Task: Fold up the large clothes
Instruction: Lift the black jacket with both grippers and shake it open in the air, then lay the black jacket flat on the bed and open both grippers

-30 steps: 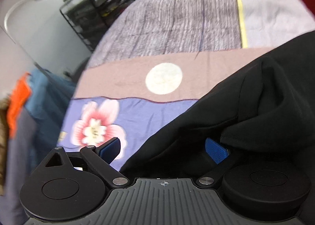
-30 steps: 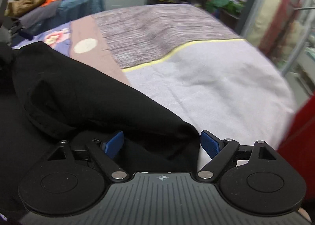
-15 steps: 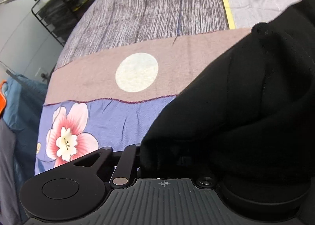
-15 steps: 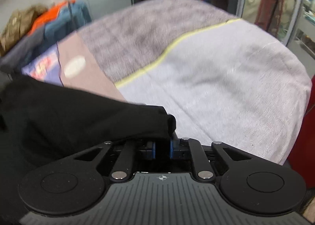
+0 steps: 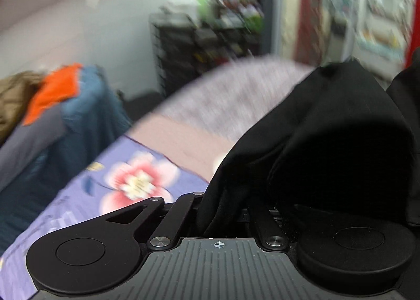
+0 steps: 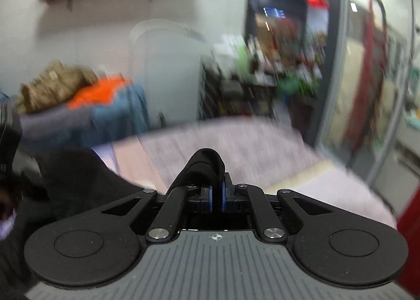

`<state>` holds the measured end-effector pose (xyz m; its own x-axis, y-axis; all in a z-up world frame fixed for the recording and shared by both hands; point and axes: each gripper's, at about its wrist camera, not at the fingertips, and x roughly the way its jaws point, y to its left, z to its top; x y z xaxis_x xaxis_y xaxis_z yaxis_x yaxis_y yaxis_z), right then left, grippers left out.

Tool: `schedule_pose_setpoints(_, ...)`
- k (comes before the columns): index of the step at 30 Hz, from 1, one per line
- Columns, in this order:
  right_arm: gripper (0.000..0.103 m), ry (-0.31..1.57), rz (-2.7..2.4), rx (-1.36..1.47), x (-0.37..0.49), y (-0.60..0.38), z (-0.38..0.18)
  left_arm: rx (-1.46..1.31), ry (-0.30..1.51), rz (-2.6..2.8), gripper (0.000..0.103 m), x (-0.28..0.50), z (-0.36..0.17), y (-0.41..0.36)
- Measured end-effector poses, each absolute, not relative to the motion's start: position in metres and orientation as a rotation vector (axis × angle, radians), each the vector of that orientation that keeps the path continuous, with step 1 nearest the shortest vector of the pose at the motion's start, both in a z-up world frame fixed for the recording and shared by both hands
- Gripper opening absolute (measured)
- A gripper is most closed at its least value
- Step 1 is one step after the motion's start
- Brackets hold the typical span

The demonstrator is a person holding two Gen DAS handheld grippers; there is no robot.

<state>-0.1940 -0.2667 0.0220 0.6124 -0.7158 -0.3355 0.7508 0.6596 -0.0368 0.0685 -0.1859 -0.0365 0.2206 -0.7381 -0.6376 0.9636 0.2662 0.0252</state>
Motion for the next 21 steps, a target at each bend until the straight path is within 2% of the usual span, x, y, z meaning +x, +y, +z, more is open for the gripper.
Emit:
schedule_pose_setpoints(3, 0.008, 0.196, -0.769, 0.075, -0.189, -0.252, 0.072, 0.291, 0.520, -1.148, 0.037, 0.079, 0.017, -0.143)
schedule_pose_setpoints(11, 0.008, -0.129, -0.496, 0.174, -0.220, -0.231, 0.189, 0.097, 0.172, -0.962, 0.035, 0.040, 0.157, -0.018)
schedule_pose_setpoints(14, 0.008, -0.215, -0.414, 0.173, -0.249, -0.224, 0.215, 0.082, 0.068, -0.892, 0.035, 0.012, 0.190, 0.013)
schedule_pose_setpoints(21, 0.007, -0.430, -0.165, 0.110, -0.285, -0.199, 0.285, -0.060, -0.006, -0.818, 0.036, -0.037, 0.252, 0.060)
